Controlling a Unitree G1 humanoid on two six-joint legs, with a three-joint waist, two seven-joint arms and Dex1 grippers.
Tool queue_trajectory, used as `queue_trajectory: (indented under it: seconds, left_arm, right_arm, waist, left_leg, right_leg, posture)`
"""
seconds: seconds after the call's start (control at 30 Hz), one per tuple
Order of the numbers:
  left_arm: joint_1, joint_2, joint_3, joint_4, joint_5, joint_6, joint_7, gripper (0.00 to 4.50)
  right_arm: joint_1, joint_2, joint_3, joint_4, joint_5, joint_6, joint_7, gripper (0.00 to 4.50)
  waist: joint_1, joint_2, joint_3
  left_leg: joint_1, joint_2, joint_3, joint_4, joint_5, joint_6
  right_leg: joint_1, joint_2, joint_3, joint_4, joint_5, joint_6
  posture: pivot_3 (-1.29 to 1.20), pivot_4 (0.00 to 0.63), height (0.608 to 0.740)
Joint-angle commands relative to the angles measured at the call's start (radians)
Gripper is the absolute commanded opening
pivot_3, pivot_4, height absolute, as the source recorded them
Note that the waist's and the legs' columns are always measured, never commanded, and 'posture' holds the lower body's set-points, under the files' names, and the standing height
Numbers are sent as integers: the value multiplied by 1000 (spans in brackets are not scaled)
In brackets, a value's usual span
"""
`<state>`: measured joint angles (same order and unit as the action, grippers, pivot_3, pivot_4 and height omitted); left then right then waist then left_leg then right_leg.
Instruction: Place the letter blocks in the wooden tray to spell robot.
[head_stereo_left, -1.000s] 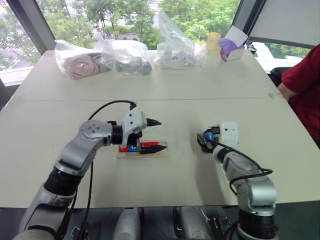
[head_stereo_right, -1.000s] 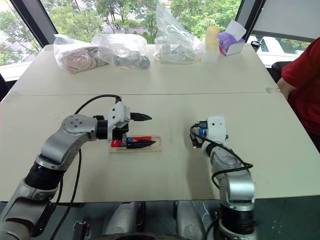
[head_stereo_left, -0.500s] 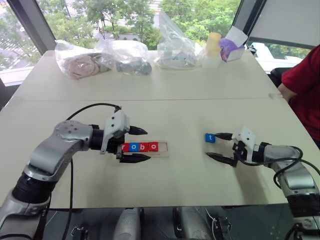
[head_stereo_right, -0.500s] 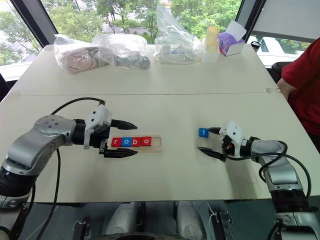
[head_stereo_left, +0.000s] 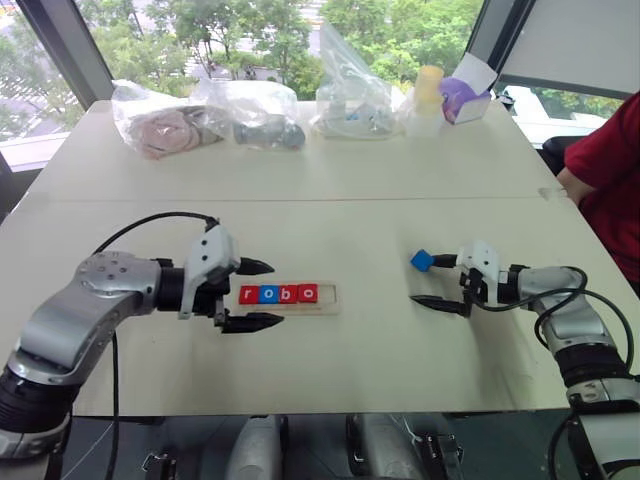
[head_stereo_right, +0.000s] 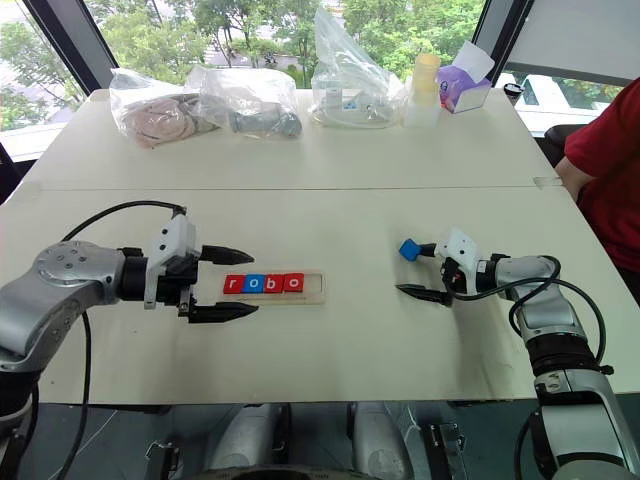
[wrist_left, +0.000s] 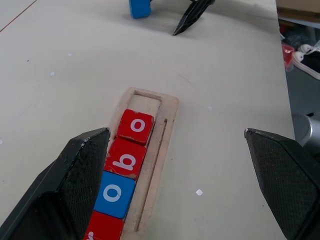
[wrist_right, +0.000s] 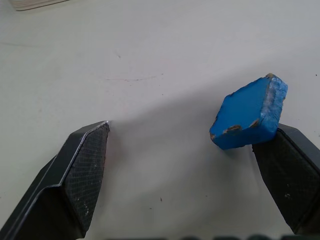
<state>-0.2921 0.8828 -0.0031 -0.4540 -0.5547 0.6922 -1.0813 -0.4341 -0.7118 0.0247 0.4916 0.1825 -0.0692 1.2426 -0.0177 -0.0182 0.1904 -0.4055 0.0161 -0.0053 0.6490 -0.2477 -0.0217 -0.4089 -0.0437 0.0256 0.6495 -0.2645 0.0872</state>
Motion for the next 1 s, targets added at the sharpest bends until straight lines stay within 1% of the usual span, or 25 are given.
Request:
queue_trajectory:
  seconds: [0.03, 0.23, 0.4, 0.47, 0.77, 0.93, 1.0]
  left_arm:
    - [12, 16, 41, -31, -18, 0, 12, 4500]
    - [10, 13, 27, -30, -18, -6, 18, 4500]
    - [-7, 8, 8, -3, -11, -17, 5, 4500]
    - [-15, 6, 0, 6, -6, -22, 0, 4500]
    - [-22, 12, -21, 23, 16, -49, -12, 4500]
    - [-6, 22, -9, 15, 22, -47, -14, 4500]
    - [0, 27, -1, 10, 19, -42, -11, 4500]
  right_arm:
    - [25, 9, -22, -118, 45, 40, -11, 4467]
    - [70, 2, -32, -271, 72, 115, -44, 4467]
    - [93, -9, -34, -317, 70, 138, -59, 4467]
    - [88, -14, -30, -288, 54, 114, -64, 4467]
    - [-44, -10, 7, 27, -18, -21, -23, 4467]
    - [-88, 8, 28, 131, -35, -60, 19, 4467]
    - [-96, 17, 36, 145, -34, -67, 38, 3951]
  waist:
    - [1, 0, 0]
    - [3, 0, 0]
    - [4, 0, 0]
    - [3, 0, 0]
    - [-1, 0, 0]
    - [-1, 0, 0]
    - [-2, 0, 0]
  left_leg:
    - [0, 0, 0, 0, 0, 0]
    - [0, 0, 0, 0, 0, 0]
    - [0, 0, 0, 0, 0, 0]
    - [0, -1, 0, 0, 0, 0]
    - [0, -1, 2, 1, 0, 0]
    - [0, -1, 2, 1, 0, 0]
    - [0, -1, 2, 1, 0, 0]
  right_leg:
    - [0, 0, 0, 0, 0, 0]
    - [0, -1, 0, 0, 0, 0]
    - [0, -1, 0, 0, 0, 0]
    - [0, -1, 0, 0, 0, 0]
    - [0, 0, 0, 0, 0, 0]
    - [0, 0, 0, 0, 0, 0]
    - [0, 0, 0, 0, 0, 0]
  posture:
    - [0, 150, 740]
    - [0, 150, 740]
    - [0, 150, 740]
    - [0, 150, 740]
    - [0, 150, 740]
    - [0, 150, 740]
    - [0, 150, 740]
